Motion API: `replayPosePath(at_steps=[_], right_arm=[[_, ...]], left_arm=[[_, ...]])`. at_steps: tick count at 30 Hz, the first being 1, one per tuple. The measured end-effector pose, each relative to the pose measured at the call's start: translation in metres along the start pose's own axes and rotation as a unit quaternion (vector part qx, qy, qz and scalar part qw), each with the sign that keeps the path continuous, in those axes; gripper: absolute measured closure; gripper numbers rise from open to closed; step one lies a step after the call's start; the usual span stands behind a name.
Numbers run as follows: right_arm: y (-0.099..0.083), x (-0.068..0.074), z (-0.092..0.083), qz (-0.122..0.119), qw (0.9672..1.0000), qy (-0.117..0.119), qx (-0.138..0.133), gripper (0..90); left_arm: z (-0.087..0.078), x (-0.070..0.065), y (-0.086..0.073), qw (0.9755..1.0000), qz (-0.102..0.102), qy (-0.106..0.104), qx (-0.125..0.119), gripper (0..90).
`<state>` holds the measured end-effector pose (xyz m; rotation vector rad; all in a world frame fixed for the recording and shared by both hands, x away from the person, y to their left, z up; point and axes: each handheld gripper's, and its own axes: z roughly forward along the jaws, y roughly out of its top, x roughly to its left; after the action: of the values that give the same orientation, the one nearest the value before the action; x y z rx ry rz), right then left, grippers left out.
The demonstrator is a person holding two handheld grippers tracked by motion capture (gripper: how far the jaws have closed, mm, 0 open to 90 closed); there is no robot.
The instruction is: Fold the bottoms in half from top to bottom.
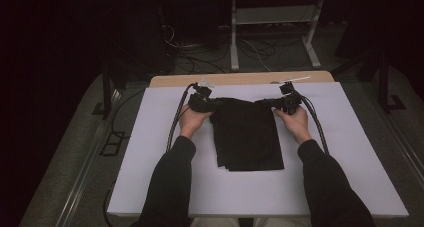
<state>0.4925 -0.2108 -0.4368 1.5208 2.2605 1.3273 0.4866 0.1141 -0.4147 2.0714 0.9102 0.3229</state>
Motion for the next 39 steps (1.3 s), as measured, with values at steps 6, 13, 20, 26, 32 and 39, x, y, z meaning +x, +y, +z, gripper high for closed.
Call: replayPosePath(at_steps=[6,13,20,26,32,39], right_arm=[[0.003,0.003,-0.011,-0.013,0.9999,-0.011,-0.002,48.1],[0.003,0.008,-0.022,-0.013,0.9996,-0.022,0.015,17.6],[0.0,0.016,-0.034,-0.025,0.9992,0.004,0.031,0.0],[-0.005,0.02,-0.052,-0.036,0.9991,0.012,0.017,0.0],[-0.014,0.028,-0.062,-0.05,0.9985,0.013,0.015,0.0],[-0.027,0.039,-0.073,-0.066,0.9975,0.023,0.01,0.0]], left_arm=[[-0.009,-0.001,-0.005,0.9998,-0.003,0.018,-0.002,47.0],[-0.025,0.0,-0.007,0.9994,-0.027,0.004,-0.02,17.0],[-0.04,-0.006,-0.009,0.9992,-0.028,0.003,-0.029,0.0],[-0.053,-0.012,-0.015,0.9989,-0.03,0.009,-0.034,0.0],[-0.058,-0.019,-0.019,0.9985,-0.036,0.007,-0.04,0.0],[-0.067,-0.028,-0.025,0.9989,-0.022,0.007,-0.04,0.0]])
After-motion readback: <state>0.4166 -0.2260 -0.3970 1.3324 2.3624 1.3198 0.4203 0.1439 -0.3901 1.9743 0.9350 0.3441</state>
